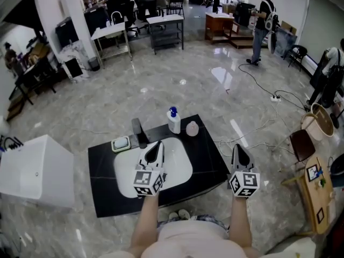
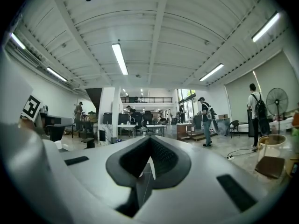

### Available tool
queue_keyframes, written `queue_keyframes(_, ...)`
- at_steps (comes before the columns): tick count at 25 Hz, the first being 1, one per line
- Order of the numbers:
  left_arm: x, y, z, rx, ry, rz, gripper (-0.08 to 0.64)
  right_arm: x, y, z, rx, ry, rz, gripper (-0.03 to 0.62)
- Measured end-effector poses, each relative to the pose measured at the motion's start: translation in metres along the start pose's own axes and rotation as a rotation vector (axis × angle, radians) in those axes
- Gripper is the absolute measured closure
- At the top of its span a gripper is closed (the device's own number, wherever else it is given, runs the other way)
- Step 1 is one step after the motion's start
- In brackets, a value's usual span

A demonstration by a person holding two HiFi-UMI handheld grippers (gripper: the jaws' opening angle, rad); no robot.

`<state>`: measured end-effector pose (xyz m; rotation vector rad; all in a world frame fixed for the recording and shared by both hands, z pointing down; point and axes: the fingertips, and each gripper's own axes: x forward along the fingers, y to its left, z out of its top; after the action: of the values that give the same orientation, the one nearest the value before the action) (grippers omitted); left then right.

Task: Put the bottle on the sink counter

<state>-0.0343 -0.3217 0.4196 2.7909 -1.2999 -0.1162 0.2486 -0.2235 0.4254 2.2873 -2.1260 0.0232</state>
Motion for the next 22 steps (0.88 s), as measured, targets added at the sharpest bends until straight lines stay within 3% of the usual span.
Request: queue_keyframes(22,-0.004,0.006,-0.01,0.007,0.041,-0.002,0.533,0.006,0.0,-0.009,0.013,0.036,0.01,0.578)
